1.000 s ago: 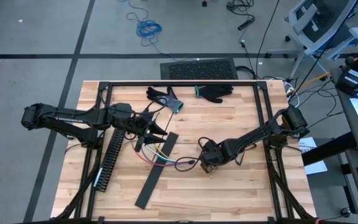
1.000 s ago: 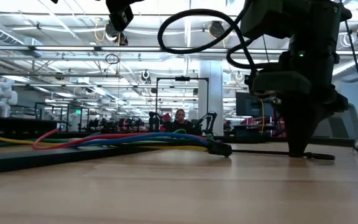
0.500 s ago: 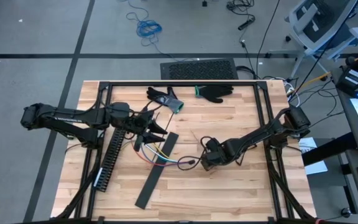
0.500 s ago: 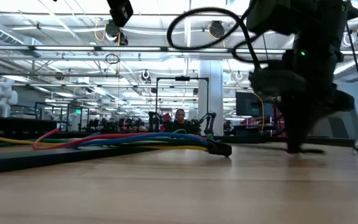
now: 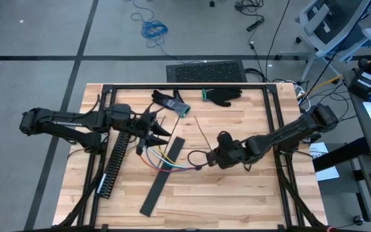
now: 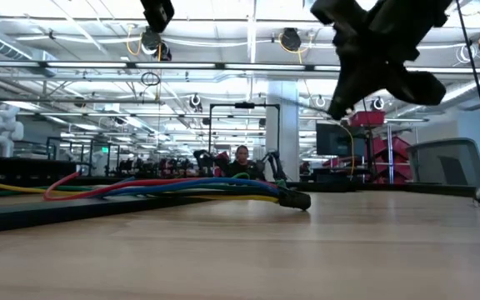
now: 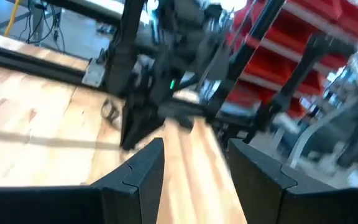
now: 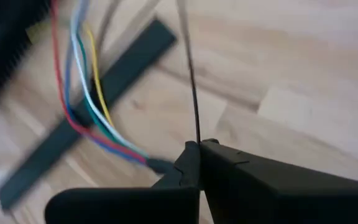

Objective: Ziptie cables
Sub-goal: Adjust the black zip tie

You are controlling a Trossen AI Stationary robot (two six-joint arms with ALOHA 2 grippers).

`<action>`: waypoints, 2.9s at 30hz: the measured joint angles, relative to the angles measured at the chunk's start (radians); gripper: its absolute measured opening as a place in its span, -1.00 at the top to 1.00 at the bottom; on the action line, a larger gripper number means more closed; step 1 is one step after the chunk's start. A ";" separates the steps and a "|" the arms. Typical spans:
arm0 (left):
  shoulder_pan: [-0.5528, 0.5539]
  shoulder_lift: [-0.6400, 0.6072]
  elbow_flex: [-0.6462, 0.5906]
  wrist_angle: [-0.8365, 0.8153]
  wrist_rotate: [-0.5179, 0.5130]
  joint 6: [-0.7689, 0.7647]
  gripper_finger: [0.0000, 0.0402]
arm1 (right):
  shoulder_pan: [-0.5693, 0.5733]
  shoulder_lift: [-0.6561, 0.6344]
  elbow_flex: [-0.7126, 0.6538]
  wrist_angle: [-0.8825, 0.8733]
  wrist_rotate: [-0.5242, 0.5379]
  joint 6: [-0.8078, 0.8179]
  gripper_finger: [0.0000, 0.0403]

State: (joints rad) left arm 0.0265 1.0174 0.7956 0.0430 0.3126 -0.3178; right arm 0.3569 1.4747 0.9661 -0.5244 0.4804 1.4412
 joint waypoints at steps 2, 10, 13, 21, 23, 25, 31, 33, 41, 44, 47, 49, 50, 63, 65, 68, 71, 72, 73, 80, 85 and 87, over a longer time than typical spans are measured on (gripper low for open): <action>-0.001 0.026 -0.002 -0.009 0.013 0.013 0.14 | 0.029 -0.016 0.000 0.000 0.069 0.066 1.00; -0.005 0.171 -0.003 0.003 0.078 0.019 0.14 | 0.174 -0.019 -0.040 -0.002 0.205 0.346 1.00; -0.006 0.249 -0.003 0.034 0.077 0.012 0.14 | 0.187 -0.011 -0.084 -0.007 0.157 0.396 1.00; -0.068 0.439 0.031 0.080 0.134 -0.015 0.14 | 0.047 0.048 -0.136 -0.019 -0.082 0.196 1.00; -0.093 0.461 0.044 0.083 0.135 0.005 0.14 | 0.002 0.068 -0.136 -0.008 -0.121 0.116 1.00; -0.114 0.481 0.061 0.074 0.122 0.038 0.14 | -0.041 0.079 -0.137 0.003 -0.144 0.045 1.00; -0.154 0.530 0.106 0.075 -0.005 0.096 0.14 | -0.163 0.111 -0.137 0.005 -0.199 -0.136 1.00; -0.156 0.557 0.110 0.063 -0.019 0.088 0.14 | -0.193 0.113 -0.137 0.004 -0.200 -0.169 1.00; -0.160 0.693 0.186 -0.139 -0.026 0.152 0.14 | -0.258 0.098 -0.136 0.031 -0.198 -0.257 1.00; -0.165 0.726 0.225 -0.134 -0.019 0.209 0.14 | -0.260 0.096 -0.136 0.025 -0.199 -0.263 1.00; -0.166 0.749 0.258 -0.159 -0.076 0.222 0.14 | -0.264 0.095 -0.136 0.025 -0.199 -0.268 1.00; -0.166 0.751 0.261 -0.169 -0.131 0.221 0.14 | -0.266 0.095 -0.136 0.026 -0.199 -0.265 1.00; -0.165 0.751 0.261 -0.170 -0.151 0.219 0.14 | -0.267 0.095 -0.136 0.025 -0.195 -0.256 1.00; -0.221 0.778 0.263 -0.180 -0.235 0.166 0.14 | -0.300 0.094 -0.135 0.037 -0.191 -0.292 1.00; -0.229 0.804 0.262 -0.177 -0.236 0.165 0.14 | -0.307 0.094 -0.135 0.042 -0.192 -0.300 1.00; -0.232 0.837 0.263 -0.144 -0.256 0.129 0.14 | -0.312 0.095 -0.135 0.044 -0.193 -0.304 1.00; -0.232 0.868 0.262 -0.139 -0.317 0.115 0.14 | -0.314 0.095 -0.135 0.049 -0.199 -0.305 1.00; -0.231 0.873 0.262 -0.134 -0.336 0.113 0.14 | -0.315 0.095 -0.135 0.051 -0.199 -0.305 1.00; -0.230 0.875 0.262 -0.127 -0.353 0.113 0.14 | -0.315 0.094 -0.135 0.058 -0.199 -0.304 1.00; -0.219 0.906 0.266 -0.137 -0.408 0.104 0.16 | -0.312 0.094 -0.135 0.104 -0.200 -0.279 1.00; -0.218 0.862 0.261 -0.210 -0.412 0.044 0.56 | -0.296 0.095 -0.135 0.081 -0.199 -0.245 1.00; -0.218 0.830 0.260 -0.224 -0.405 0.036 0.83 | -0.290 0.102 -0.135 0.091 -0.189 -0.223 1.00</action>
State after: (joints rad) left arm -0.1917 1.8476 1.0557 -0.1806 -0.0924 -0.2818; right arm 0.0673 1.5768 0.8310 -0.4339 0.2913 1.2179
